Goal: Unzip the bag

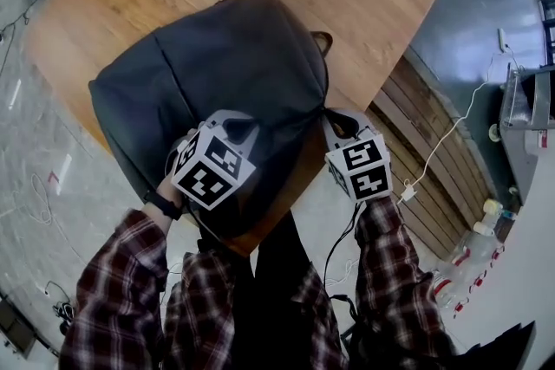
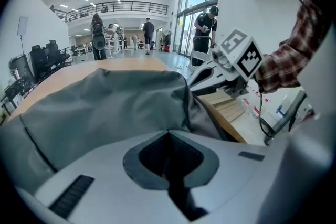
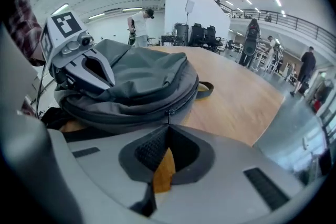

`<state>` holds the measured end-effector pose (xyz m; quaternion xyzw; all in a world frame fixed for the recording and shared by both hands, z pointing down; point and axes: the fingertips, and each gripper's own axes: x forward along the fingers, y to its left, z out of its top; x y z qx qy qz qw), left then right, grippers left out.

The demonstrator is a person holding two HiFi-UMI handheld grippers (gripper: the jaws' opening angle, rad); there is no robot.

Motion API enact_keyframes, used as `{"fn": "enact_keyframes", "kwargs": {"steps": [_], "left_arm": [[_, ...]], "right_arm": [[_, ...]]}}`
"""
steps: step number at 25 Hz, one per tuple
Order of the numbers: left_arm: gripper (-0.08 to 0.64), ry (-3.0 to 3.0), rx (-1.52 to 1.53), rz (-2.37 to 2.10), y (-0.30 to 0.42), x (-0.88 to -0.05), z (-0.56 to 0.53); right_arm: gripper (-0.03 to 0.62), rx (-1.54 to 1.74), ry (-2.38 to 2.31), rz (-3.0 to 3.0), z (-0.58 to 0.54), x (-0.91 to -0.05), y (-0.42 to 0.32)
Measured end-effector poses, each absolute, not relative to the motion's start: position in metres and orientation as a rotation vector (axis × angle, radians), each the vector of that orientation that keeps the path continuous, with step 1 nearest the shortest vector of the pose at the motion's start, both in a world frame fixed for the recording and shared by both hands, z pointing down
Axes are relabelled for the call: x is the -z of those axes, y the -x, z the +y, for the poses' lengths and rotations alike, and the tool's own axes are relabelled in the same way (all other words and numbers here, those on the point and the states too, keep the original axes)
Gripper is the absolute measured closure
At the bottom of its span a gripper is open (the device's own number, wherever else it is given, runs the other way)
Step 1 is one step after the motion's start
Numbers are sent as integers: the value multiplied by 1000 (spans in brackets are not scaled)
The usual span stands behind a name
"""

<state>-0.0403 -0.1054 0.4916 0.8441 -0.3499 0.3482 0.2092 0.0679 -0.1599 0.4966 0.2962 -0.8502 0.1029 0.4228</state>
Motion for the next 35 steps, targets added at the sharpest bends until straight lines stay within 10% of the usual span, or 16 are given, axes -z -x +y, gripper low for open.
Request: {"fn": "enact_keyframes", "kwargs": {"steps": [25, 35], "left_arm": [[551, -2294, -865, -1087, 47, -489, -120], [551, -2313, -299, -1578, 103, -356, -86]], "right_arm": [[580, -442, -429, -2277, 23, -482, 36], [580, -403, -602, -2410, 8, -396, 12]]}}
